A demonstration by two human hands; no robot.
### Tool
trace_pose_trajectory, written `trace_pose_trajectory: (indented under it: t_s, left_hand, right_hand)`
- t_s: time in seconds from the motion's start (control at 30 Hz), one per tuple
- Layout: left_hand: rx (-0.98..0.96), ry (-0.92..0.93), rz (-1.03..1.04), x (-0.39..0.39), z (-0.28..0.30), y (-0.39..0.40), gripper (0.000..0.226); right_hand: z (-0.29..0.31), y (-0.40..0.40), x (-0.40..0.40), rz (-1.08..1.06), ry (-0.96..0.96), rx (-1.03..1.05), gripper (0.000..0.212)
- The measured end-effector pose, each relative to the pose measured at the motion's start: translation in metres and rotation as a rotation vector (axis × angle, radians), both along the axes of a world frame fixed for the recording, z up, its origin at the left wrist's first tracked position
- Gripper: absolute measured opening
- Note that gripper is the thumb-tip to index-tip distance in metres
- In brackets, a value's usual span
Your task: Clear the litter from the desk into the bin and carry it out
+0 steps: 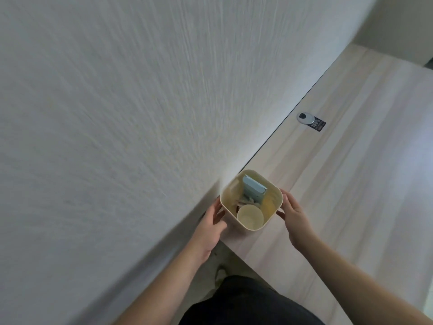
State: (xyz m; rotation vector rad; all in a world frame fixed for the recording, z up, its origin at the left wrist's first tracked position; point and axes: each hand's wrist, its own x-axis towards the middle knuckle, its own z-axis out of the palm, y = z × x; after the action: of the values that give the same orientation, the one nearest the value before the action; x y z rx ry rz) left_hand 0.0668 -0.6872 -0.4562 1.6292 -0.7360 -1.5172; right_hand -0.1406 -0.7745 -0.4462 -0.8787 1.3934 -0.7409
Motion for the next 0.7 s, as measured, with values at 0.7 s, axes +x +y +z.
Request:
trace_pose_trajectory:
  t_s: [0.7]
  left_hand:
    - [0.12, 0.351, 0.286, -0.002, 0.005, -0.004, 0.051]
  right_hand:
    - [0.006, 0.014, 0.032, -0.143, -0.271, 0.425, 0.019]
